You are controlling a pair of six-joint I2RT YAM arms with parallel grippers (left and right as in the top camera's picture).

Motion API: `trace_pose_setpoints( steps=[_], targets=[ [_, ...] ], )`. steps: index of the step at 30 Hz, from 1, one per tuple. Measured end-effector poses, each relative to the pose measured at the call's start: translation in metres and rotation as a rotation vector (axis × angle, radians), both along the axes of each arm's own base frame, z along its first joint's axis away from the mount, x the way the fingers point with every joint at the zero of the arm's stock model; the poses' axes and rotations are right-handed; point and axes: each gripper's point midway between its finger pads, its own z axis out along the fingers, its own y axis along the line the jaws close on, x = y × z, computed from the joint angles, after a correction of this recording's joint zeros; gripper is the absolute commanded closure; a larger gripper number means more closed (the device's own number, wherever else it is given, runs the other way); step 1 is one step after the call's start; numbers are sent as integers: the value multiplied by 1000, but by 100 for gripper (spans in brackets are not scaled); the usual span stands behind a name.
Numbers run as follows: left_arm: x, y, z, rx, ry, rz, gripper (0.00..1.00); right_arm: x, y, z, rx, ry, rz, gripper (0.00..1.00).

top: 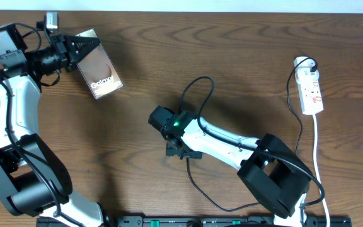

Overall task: Plug charger to phone and switch on socket
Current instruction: 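Move the open right gripper down over the black cable plug, then close the right gripper on the cable plug and lift it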

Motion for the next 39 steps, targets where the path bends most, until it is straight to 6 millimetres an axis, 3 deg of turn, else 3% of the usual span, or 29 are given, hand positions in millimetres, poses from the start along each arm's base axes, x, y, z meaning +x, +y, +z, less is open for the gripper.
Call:
trace_pose_setpoints(
  steps=[23, 30, 39],
  targets=[
    [0, 0, 0, 0, 0, 0, 92, -5, -1, -6, 3, 41, -9, 45],
    [0, 0, 0, 0, 0, 0, 92, -3, -7, -7, 26, 102, -54, 54],
    [0, 0, 0, 0, 0, 0, 93, -3, -7, -7, 33, 114, -60, 54]
  ],
)
